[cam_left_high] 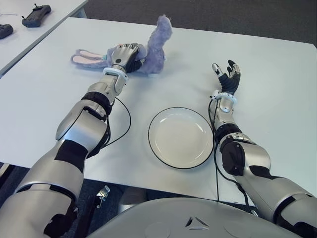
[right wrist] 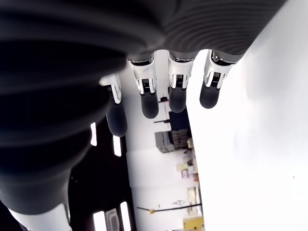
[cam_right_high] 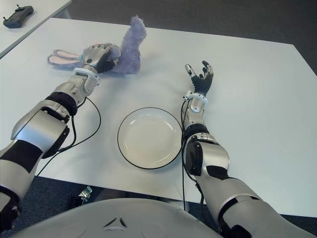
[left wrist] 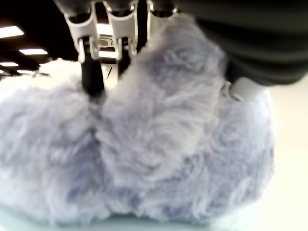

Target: Put the doll into the plate.

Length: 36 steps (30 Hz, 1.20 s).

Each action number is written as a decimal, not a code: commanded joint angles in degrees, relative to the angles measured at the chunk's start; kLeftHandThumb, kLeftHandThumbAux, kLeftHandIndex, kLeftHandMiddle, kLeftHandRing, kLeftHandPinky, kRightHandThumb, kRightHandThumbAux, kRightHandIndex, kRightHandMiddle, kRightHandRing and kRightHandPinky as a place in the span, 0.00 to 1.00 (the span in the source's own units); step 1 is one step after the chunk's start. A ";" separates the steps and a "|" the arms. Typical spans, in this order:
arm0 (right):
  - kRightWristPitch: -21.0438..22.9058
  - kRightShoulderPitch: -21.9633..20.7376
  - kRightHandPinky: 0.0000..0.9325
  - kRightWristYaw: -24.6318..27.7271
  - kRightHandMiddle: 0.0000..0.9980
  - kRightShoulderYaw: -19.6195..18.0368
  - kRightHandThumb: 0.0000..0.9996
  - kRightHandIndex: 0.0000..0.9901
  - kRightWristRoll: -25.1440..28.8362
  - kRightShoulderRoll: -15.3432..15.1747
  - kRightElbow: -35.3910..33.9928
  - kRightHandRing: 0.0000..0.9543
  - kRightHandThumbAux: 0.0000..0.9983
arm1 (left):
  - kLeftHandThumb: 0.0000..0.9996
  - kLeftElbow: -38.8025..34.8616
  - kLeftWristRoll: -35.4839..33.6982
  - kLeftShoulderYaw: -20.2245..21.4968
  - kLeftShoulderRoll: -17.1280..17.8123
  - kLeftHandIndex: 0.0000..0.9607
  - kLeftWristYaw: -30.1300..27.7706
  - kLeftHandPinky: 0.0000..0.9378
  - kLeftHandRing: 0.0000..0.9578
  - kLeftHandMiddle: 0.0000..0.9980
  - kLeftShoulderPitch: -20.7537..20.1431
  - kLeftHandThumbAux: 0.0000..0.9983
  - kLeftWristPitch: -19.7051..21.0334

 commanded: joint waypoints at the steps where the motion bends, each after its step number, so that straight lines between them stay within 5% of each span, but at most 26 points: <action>1: 7.85 17.12 0.09 0.49 0.11 -1.60 0.02 0.20 1.73 3.84 9.21 0.07 0.78 | 0.75 2.33 -0.86 1.07 -3.13 0.46 -3.43 0.62 0.53 0.49 3.93 0.37 0.28; 11: 7.80 17.09 0.09 1.16 0.11 -2.02 0.02 0.20 2.22 3.81 9.18 0.07 0.78 | 0.74 2.36 -2.11 2.81 -4.26 0.61 -2.30 0.85 0.75 0.71 4.10 0.39 1.80; 25: 7.65 17.01 0.09 2.03 0.10 -2.61 0.01 0.18 2.87 3.88 9.15 0.07 0.81 | 0.73 2.59 -0.98 3.03 -3.96 0.82 1.34 0.81 0.88 0.85 4.85 0.62 4.74; 28: 7.65 16.99 0.09 1.91 0.10 -2.55 0.01 0.18 2.79 3.86 9.15 0.07 0.82 | 0.76 2.64 -0.53 2.67 -3.98 0.85 2.31 0.90 0.91 0.88 4.80 0.64 5.68; 36: 7.73 16.88 0.11 1.64 0.11 -2.64 0.01 0.18 2.81 3.92 9.15 0.08 0.82 | 0.85 2.51 -2.35 4.41 -4.10 0.91 2.75 0.92 0.92 0.93 4.81 0.67 5.69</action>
